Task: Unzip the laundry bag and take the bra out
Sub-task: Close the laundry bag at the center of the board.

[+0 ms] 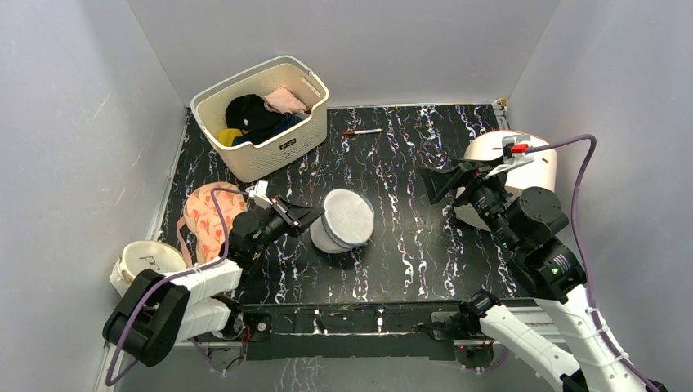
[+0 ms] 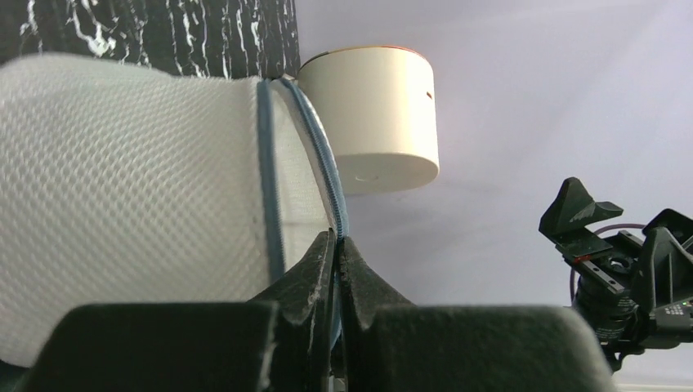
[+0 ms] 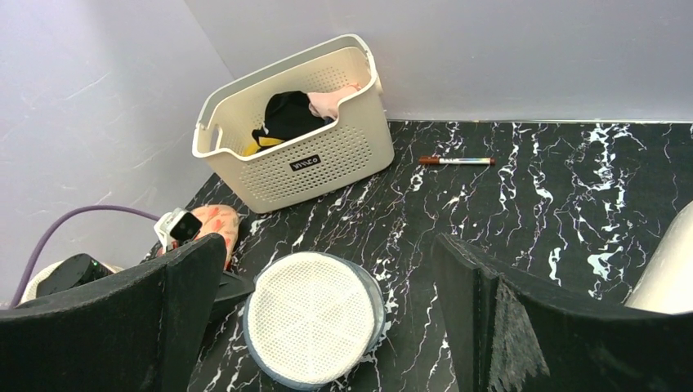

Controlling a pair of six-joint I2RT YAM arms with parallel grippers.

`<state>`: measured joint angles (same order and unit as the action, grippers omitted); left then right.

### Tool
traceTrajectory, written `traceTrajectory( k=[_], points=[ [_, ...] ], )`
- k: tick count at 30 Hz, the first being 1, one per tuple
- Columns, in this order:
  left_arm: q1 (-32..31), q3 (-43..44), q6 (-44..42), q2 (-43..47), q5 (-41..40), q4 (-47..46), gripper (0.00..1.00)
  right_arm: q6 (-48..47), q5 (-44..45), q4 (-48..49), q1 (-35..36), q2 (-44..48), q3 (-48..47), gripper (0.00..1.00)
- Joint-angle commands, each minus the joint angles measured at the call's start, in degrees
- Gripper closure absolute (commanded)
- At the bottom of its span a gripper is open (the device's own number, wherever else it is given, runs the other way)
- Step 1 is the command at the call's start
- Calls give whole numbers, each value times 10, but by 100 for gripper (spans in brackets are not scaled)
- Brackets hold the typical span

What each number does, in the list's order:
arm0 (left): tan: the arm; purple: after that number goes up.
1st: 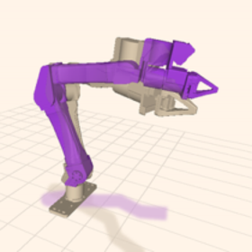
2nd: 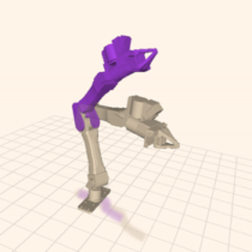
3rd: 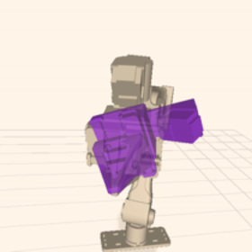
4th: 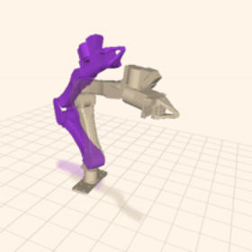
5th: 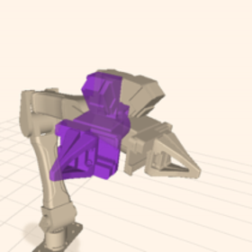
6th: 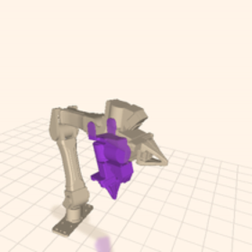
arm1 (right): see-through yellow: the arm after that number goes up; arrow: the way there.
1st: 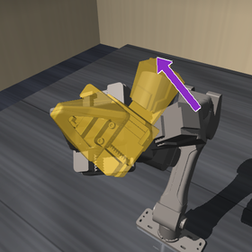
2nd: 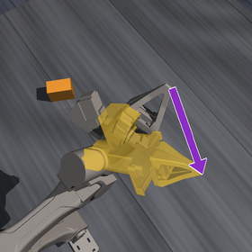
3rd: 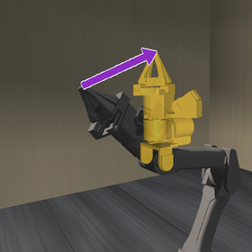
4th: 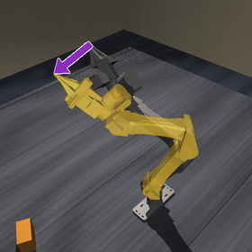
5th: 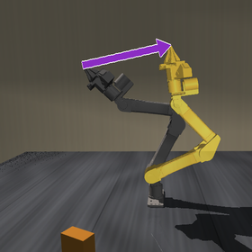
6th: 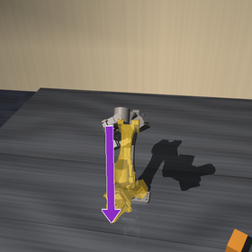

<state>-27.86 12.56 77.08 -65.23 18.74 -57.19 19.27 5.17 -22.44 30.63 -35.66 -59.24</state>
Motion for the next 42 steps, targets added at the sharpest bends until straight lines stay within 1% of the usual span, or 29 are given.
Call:
traceTrajectory(
  k=[1,6,12,13,15,17,18,21,23,24,25,26,28,29,30,31,34,36,38,42],
  points=[
    [15,-26,34,-4,21,-85,100,7,-12,28,-1,-8,-14,2],
    [29,-47,14,0,12,-31,100,10,-17,31,-2,-14,-11,2],
    [48,-45,7,-26,4,31,100,13,-21,31,-1,-17,-5,2],
    [48,-37,-6,-31,8,49,100,14,-20,31,-1,-16,-4,2],
    [48,-3,-57,-31,22,102,100,15,-21,29,-2,-15,-3,2],
    [48,28,-111,-6,24,193,100,14,-20,26,-1,-14,-3,2],
    [48,42,-138,18,19,237,95,13,-19,24,-2,-12,-3,2],
    [48,95,-228,87,2,389,71,12,-15,21,-1,-6,2,2],
    [48,139,-288,108,-2,486,56,10,-15,22,-1,-1,10,2],
    [48,164,-315,108,-5,538,49,10,-16,23,-2,0,15,2],
    [48,188,-340,101,-4,595,44,10,-17,25,-1,1,18,2],
    [48,211,-363,91,-1,631,40,9,-19,27,-1,2,23,2],
    [47,254,-414,63,13,687,33,9,-22,32,-1,3,32,2],
    [46,277,-450,46,19,710,28,9,-23,33,-1,4,35,2],
    [42,301,-479,29,14,734,18,8,-23,34,-1,4,37,2],
    [29,332,-507,6,-11,755,13,7,-24,35,-2,4,39,2],
    [-9,401,-581,-57,-81,809,11,1,-24,36,-1,5,39,2],
    [-23,444,-617,-107,-99,832,15,-2,-23,34,-1,6,39,2],
    [-27,472,-631,-148,-96,838,23,-3,-22,32,-1,7,37,2],
    [-36,498,-635,-203,-46,823,33,-2,-21,26,-2,14,35,2]
  ],
)
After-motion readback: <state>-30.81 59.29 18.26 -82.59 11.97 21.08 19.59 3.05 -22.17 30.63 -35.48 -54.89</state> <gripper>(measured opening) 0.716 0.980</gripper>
